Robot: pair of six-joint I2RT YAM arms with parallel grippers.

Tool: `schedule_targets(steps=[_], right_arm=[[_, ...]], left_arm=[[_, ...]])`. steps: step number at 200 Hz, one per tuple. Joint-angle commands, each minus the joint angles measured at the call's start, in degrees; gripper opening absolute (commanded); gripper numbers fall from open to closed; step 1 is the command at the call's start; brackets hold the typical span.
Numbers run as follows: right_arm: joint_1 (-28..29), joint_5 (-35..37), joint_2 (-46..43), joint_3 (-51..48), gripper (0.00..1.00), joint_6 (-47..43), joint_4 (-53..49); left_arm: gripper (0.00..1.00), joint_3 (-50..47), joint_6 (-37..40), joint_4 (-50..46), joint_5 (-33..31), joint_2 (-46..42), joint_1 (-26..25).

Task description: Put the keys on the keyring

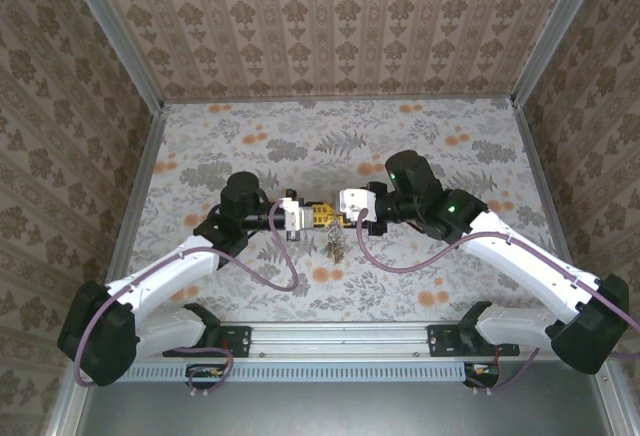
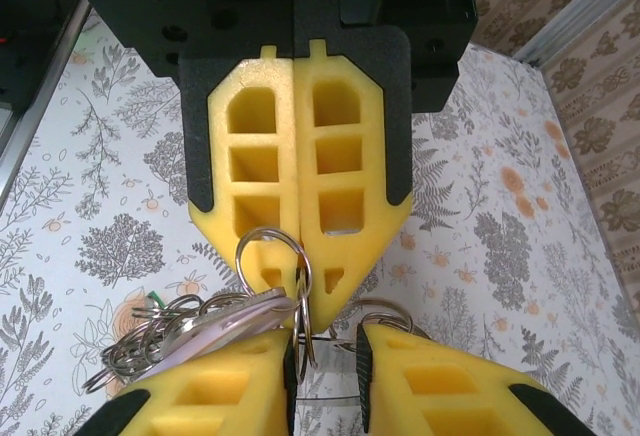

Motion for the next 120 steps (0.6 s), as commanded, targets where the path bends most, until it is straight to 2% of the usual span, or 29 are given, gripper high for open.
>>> schedule_targets(steps=[1, 19, 76, 95, 120], right_arm=[[1.1, -1.1, 0.5, 0.2, 0.25, -0.3, 0.5], [1.2, -1.5, 0.2, -0.1, 0.22, 0.0, 1.0], [1.2, -0.5, -1.5, -2.2, 0.0, 1.1, 4.2], [1.2, 0.6, -2.1, -2.8, 0.0, 1.4, 5.1], [1.0, 3.1, -3.5, -4.5, 0.0, 2.8, 8.8]], left_arm=[[0.0, 2.3, 0.5, 3.0, 1.4, -0.9, -0.9], [0.0, 2.3, 0.5, 3.1, 1.3, -0.7, -1.2], [0.0, 2.2, 0.2, 2.8, 0.4, -0.5, -1.5], [0.0, 3.4, 0.3, -1.3, -2.0, -1.2, -1.5], [0.14, 7.8, 1.8, -13.4, -3.6, -2.5, -1.2]])
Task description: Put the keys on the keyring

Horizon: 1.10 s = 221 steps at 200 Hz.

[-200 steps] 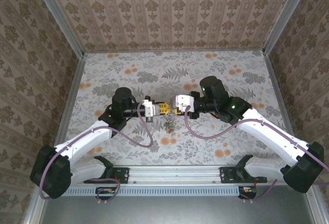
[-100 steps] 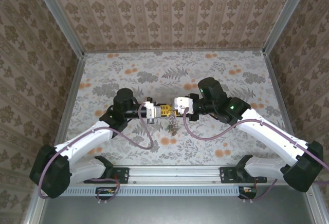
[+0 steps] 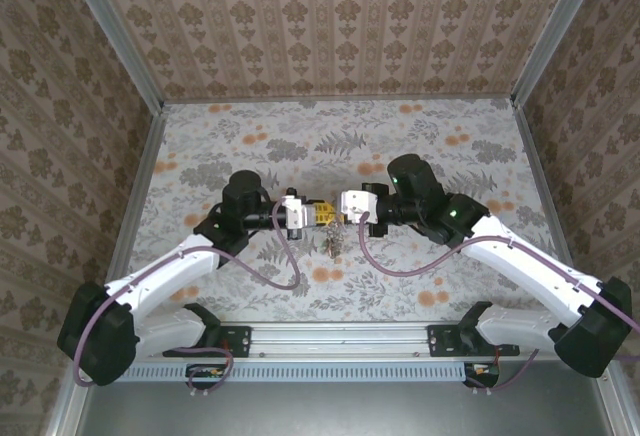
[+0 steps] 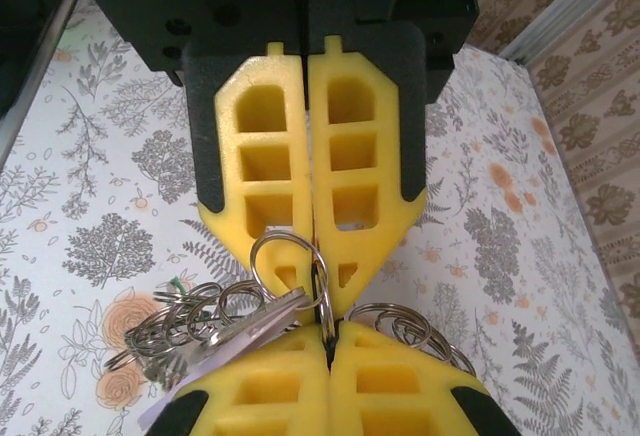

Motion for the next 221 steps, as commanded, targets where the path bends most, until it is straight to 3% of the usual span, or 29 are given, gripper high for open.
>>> schedule_targets(steps=[1, 17, 36, 70, 101, 131, 152, 183, 204, 221], right_arm=[[0.7, 1.6, -2.0, -1.9, 0.0, 2.0, 6.0], [0.5, 3.5, -2.8, -3.3, 0.0, 3.2, 9.8], [-0.1, 3.7, -2.2, -2.5, 0.0, 5.7, 10.3], [-0.9, 5.3, 0.5, 3.1, 0.0, 12.8, 7.3], [-1.1, 4.0, 2.4, 6.2, 0.0, 19.0, 7.0], [-1.2, 2.7, 3.3, 6.7, 0.0, 19.5, 7.3], [-1.2, 1.3, 4.0, 7.5, 0.0, 19.0, 5.2], [-1.2, -1.1, 4.1, 6.5, 0.0, 22.1, 7.4], [-1.4, -3.3, 4.3, 5.3, 0.0, 25.3, 10.5], [-1.9, -5.9, 4.2, 3.7, 0.0, 28.1, 13.6]], left_arm=[[0.15, 5.8, 1.5, -9.2, -0.7, -2.6, -0.5], [0.23, 5.6, -0.1, -11.5, -0.4, -4.4, 0.8], [0.46, 4.6, -7.0, -10.4, 0.0, -7.2, 2.8], [0.52, 5.5, -22.5, -11.1, -2.4, -11.3, 5.9], [0.6, 4.8, -32.5, -10.7, -13.0, -13.6, 6.5], [0.6, 4.9, -30.6, -13.0, -18.3, -12.0, 6.5], [0.6, 4.9, -28.3, -11.6, -18.0, -10.9, 6.4], [0.57, 5.4, -20.8, -12.8, -11.9, -8.8, 6.0], [0.51, 5.6, -16.6, -12.8, -4.9, -7.7, 5.5], [0.47, 5.7, -15.3, -12.0, -2.9, -7.4, 5.0]])
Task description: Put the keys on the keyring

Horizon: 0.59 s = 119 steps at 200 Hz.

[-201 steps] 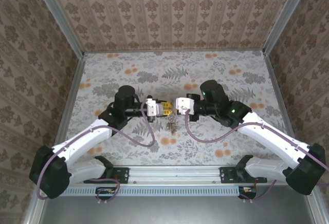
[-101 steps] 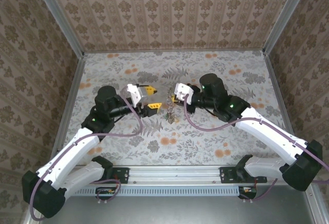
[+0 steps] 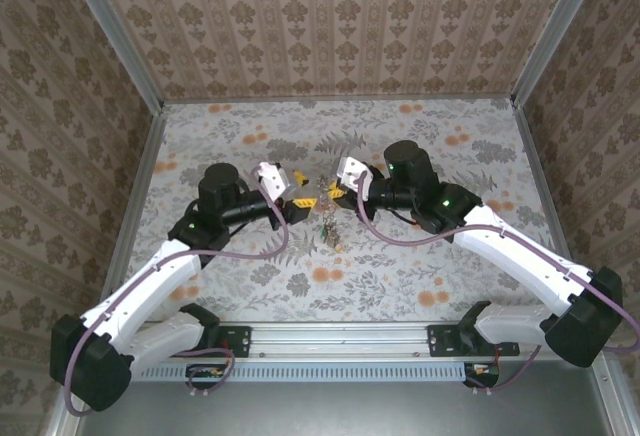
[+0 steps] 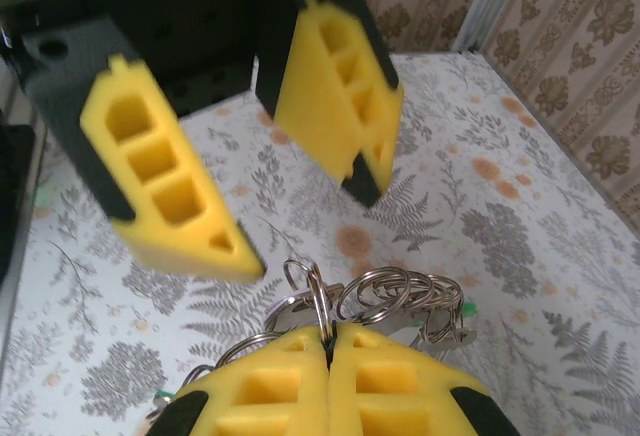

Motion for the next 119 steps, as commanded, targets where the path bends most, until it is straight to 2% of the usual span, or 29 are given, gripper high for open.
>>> schedule_targets(steps=[1, 38, 53, 119], right_arm=[[-0.7, -5.6, 0.0, -1.1, 0.0, 5.7, 7.4], [-1.3, -10.7, 0.4, -3.3, 0.0, 7.8, 10.7], [-1.4, -11.1, 0.7, -3.8, 0.0, 8.4, 11.6], [-1.5, -13.0, 0.9, -5.7, 0.0, 9.6, 14.9]], left_arm=[[0.47, 2.0, 5.1, 0.3, 6.9, 0.3, -0.8], [0.45, 1.5, 5.9, 3.2, 6.6, -0.6, -1.5], [0.41, 2.0, 6.1, 3.2, 6.4, -0.6, -1.6], [0.02, 3.0, 7.3, 0.9, 5.7, 0.7, -1.8]])
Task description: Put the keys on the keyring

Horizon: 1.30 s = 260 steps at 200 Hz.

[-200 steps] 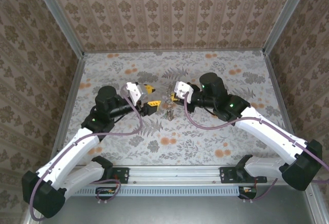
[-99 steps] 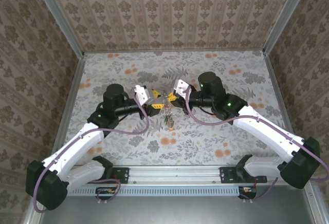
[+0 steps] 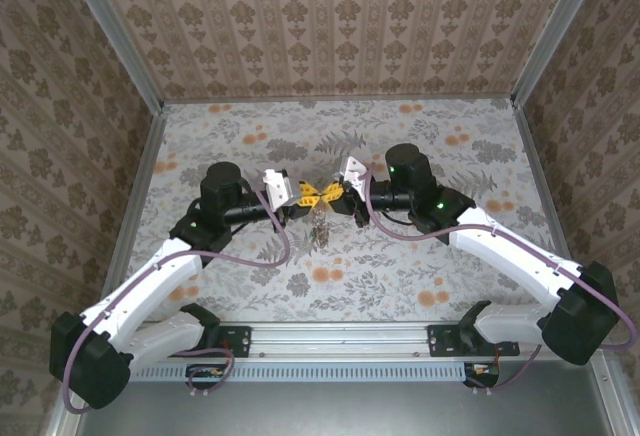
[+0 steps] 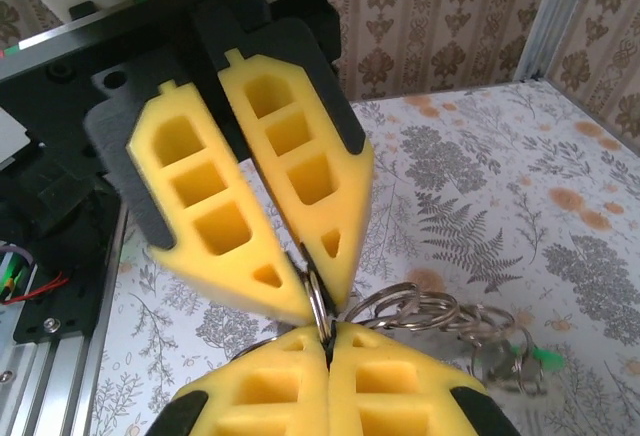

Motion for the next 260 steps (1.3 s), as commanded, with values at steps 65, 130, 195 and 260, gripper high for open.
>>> schedule_targets(steps=[65, 130, 195, 260], right_arm=[[-0.8, -2.3, -1.1, 2.1, 0.24, -11.3, -9.3], [0.1, 2.4, -0.6, 6.4, 0.26, -20.9, -19.1], [1.0, 1.4, 0.1, 6.4, 0.22, -20.0, -19.1], [1.5, 0.2, 0.8, 5.7, 0.18, -19.1, -19.0]], left_arm=[[0.0, 7.2, 9.3, -13.2, 1.9, 1.7, -1.0], [0.0, 12.2, 15.2, -23.6, 1.1, 4.7, -2.5], [0.0, 13.6, 15.3, -23.9, 1.2, 6.5, -3.8], [0.0, 13.8, 13.9, -22.5, 0.6, 6.7, -3.8]])
